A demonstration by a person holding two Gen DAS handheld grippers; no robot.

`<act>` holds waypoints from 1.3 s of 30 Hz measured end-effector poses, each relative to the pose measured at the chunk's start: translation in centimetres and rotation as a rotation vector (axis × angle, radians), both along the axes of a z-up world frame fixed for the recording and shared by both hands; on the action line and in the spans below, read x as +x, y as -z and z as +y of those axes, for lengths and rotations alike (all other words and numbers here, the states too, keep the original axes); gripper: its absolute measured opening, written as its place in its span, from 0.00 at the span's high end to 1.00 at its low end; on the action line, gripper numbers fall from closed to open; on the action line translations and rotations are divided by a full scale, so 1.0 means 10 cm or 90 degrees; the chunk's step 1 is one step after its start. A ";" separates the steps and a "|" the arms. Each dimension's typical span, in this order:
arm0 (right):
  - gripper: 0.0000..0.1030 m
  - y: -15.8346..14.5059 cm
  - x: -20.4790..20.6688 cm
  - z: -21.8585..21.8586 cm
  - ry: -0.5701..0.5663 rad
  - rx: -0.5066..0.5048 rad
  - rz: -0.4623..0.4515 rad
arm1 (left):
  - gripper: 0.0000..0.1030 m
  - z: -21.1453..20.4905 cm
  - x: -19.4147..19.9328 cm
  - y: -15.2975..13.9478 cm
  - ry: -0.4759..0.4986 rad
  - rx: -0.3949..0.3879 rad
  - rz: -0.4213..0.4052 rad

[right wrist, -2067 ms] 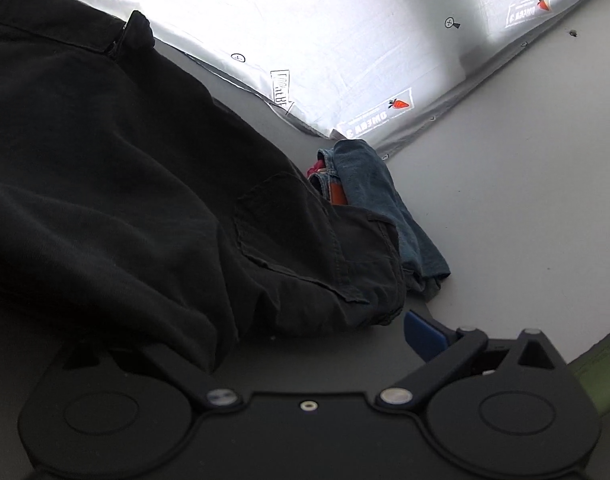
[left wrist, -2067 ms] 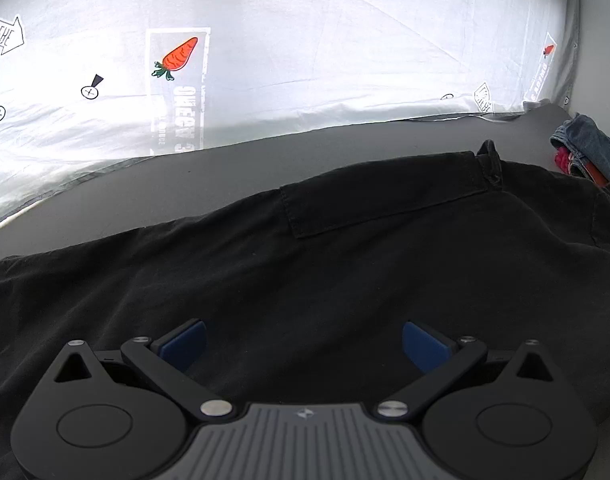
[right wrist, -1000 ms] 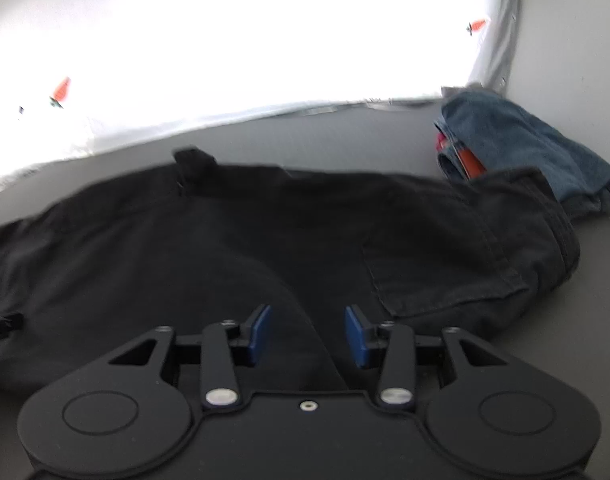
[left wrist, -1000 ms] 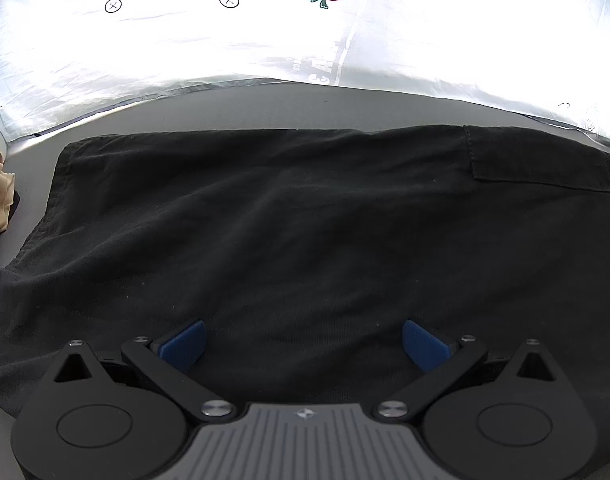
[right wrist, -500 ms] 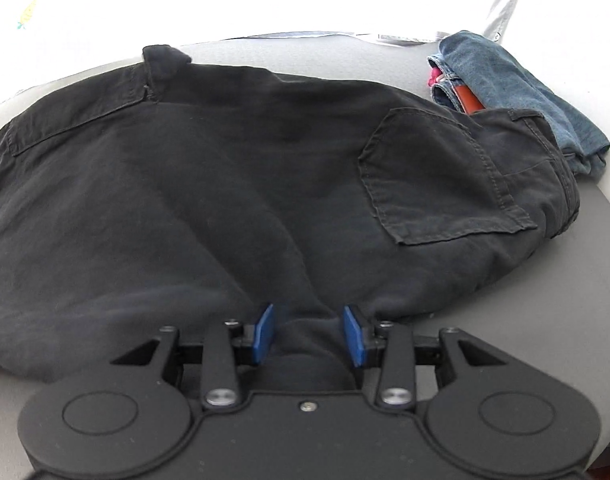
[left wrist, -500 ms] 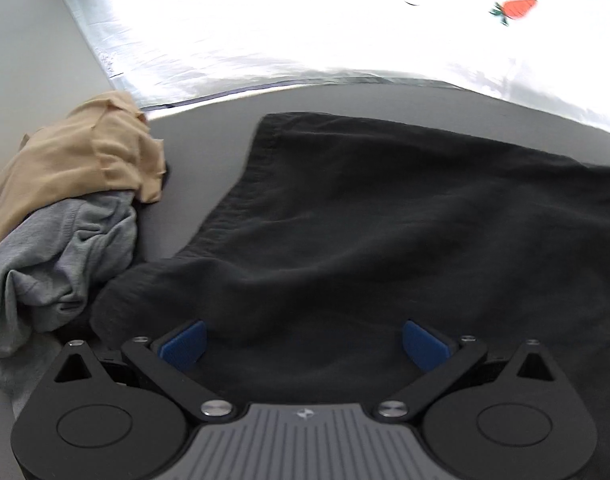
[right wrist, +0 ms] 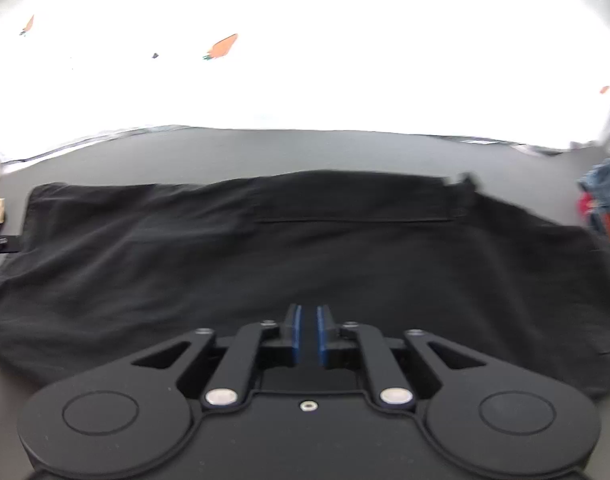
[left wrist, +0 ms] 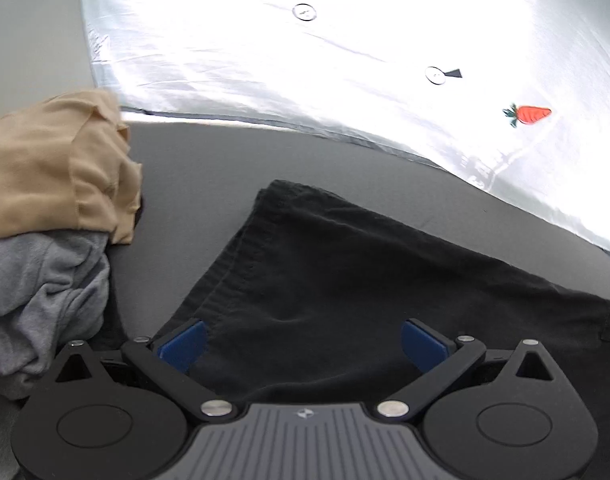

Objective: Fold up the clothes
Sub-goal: 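Grasp the trousers leg ends with both tools and lift them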

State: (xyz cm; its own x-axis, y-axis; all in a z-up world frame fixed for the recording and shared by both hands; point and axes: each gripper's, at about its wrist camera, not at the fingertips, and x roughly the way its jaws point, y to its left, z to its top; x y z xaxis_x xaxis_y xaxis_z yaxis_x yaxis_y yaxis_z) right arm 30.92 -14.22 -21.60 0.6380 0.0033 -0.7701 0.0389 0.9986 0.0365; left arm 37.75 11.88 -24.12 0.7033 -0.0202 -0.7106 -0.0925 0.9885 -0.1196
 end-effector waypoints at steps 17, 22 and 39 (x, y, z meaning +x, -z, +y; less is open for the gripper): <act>1.00 0.35 1.64 0.85 -0.053 -0.089 0.015 | 0.00 -0.07 0.39 0.45 0.062 0.050 -0.049; 0.99 0.23 1.12 0.86 -0.017 -0.075 0.061 | 0.00 -0.08 0.40 0.45 0.062 0.058 -0.048; 0.96 0.05 -0.04 0.90 -0.088 -0.037 0.147 | 0.00 0.27 -0.13 -0.05 -0.027 -0.119 0.014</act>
State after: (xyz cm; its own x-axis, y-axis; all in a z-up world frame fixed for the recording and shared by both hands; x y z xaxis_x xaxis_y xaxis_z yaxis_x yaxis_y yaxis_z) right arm 30.52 -5.22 -22.10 0.4426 0.0300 -0.8962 -0.0972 0.9952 -0.0147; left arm 36.45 14.54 -23.62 0.6910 -0.1235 -0.7123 -0.1380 0.9446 -0.2977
